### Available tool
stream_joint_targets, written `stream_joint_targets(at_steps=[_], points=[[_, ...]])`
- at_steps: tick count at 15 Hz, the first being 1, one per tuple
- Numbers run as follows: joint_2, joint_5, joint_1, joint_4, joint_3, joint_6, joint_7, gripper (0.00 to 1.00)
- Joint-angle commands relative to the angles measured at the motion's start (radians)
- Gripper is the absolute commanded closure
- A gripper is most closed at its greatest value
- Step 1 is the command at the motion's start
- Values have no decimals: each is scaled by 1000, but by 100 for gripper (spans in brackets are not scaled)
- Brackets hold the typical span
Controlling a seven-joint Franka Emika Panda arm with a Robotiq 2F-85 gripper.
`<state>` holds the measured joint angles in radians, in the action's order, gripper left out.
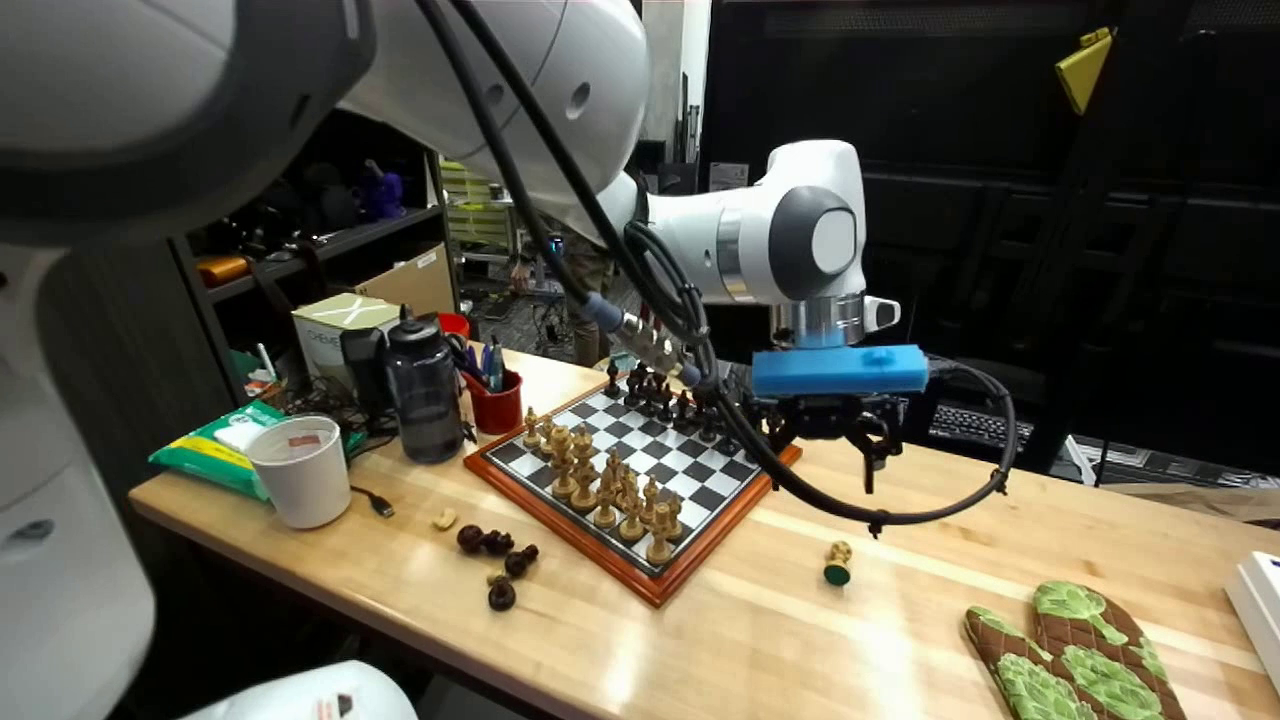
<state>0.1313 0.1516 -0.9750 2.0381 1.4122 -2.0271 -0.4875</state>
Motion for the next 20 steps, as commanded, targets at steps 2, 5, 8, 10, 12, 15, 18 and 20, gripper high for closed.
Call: stream_joint_targets(at_steps=[2,5,8,10,12,15,18,20], points=[[-32,0,-15,-14,13,34,-13,0],[-48,0,-15,-11,17,36,-19,0],[-49,0,-17,-11,17,36,-19,0],[-36,-4,-8,-17,13,49,-31,0],[-75,83,210,-36,-225,91,14,0],[43,12,284,-84,-277,145,-74,0],[75,34,621,-146,-621,205,-86,0],[122,46,781,-203,-782,222,-98,0]])
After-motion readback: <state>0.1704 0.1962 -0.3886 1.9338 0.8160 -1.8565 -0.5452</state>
